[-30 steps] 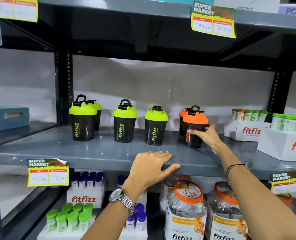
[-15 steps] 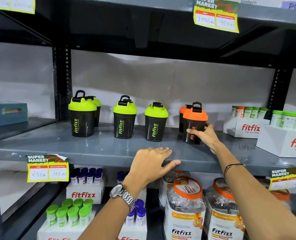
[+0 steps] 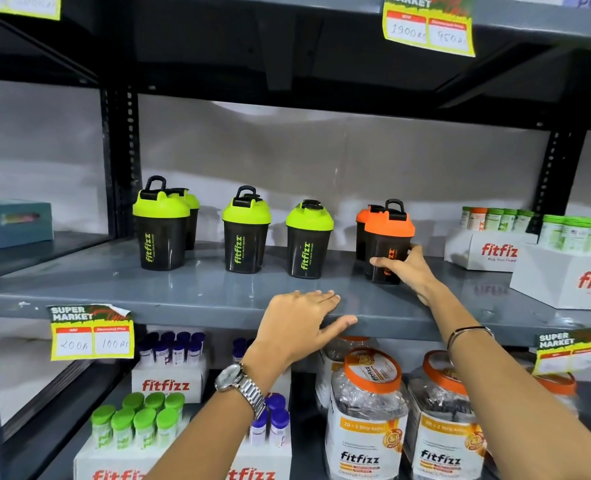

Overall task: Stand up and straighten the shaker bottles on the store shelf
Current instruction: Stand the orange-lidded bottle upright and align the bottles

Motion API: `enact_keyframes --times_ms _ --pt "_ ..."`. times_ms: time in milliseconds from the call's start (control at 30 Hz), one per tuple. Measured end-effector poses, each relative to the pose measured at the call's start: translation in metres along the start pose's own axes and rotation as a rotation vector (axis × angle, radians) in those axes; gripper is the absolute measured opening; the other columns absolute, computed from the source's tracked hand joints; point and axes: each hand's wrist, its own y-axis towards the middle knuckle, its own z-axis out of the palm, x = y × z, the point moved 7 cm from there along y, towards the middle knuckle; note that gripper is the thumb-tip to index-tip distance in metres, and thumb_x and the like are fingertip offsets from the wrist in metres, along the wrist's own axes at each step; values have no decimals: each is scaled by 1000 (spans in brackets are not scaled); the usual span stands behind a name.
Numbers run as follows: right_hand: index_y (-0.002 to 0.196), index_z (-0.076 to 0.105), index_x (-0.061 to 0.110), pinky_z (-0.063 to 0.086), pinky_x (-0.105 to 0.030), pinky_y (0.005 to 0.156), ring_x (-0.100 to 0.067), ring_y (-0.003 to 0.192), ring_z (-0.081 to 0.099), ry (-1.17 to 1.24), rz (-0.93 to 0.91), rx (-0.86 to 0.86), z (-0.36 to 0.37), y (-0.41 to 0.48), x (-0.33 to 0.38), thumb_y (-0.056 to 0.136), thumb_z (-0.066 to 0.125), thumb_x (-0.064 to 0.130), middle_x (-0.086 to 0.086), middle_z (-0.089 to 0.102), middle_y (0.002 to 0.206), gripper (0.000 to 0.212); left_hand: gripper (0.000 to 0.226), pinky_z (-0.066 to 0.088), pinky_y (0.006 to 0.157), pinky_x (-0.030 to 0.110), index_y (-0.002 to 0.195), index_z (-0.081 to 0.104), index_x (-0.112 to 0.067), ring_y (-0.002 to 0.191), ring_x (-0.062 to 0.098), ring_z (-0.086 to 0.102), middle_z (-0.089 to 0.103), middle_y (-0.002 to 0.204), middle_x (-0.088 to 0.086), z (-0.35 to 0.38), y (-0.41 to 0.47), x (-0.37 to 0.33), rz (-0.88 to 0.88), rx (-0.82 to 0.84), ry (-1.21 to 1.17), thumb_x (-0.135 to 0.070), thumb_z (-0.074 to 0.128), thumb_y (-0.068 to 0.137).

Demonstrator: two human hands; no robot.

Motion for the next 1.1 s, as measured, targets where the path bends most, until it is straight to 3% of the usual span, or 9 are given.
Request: enact_keyframes --times_ms 200,267,367,467,533,667,867,1100 --pt "127 31 8 41 -46 103 -30 121 47 -59 7 -26 -5 0 -3 61 81 16 -15 48 129 83 60 49 63 23 105 71 -28 94 9 67 70 106 -11 -6 2 1 -86 56 -54 -67 31 85" --pt "129 30 8 40 -47 104 -31 122 46 -79 9 -27 -4 0 -4 60 81 15 -16 46 132 86 57 46 64 25 113 66 -31 96 14 66 67 113 -11 -18 8 9 -279 9 -145 -69 33 85" --pt "136 27 7 36 -49 108 -32 127 42 -98 -16 -61 -6 -2 -2 59 83 21 -17 41 137 96 55 44 79 32 134 46 -26 110 23 57 57 130 -3 -25 19 34 -649 -109 -292 -56 50 88" --pt "141 21 5 33 -49 109 -34 133 37 -135 -34 -116 -8 -4 0 61 84 29 -18 34 144 105 95 34 98 40 145 15 -6 129 32 34 30 145 15 12 32 59 -958 122 -520 -41 72 77" --pt "141 20 4 34 -50 108 -35 133 37 -161 -53 -137 -9 -4 1 61 84 33 -19 34 144 106 111 29 104 41 144 5 1 133 35 26 19 147 21 34 40 67 -1082 244 -594 -35 80 71" --pt "133 30 5 40 -51 102 -35 125 45 -227 -78 -133 -6 -4 4 58 84 40 -17 43 136 99 117 31 103 39 144 2 3 133 35 27 19 148 22 54 53 79 -1120 308 -555 -32 84 67" --pt "124 35 7 45 -49 97 -35 116 52 -293 -56 -110 -5 3 7 59 82 38 -15 53 127 86 84 41 91 40 128 31 -3 120 35 46 43 134 17 55 62 82 -1060 280 -421 -35 81 69" --pt "121 38 4 46 -41 90 -34 113 52 -285 -30 -132 -16 11 -2 62 80 32 -15 54 123 78 84 42 90 40 127 33 -6 120 34 47 45 133 15 68 72 73 -1069 266 -396 -38 83 67"
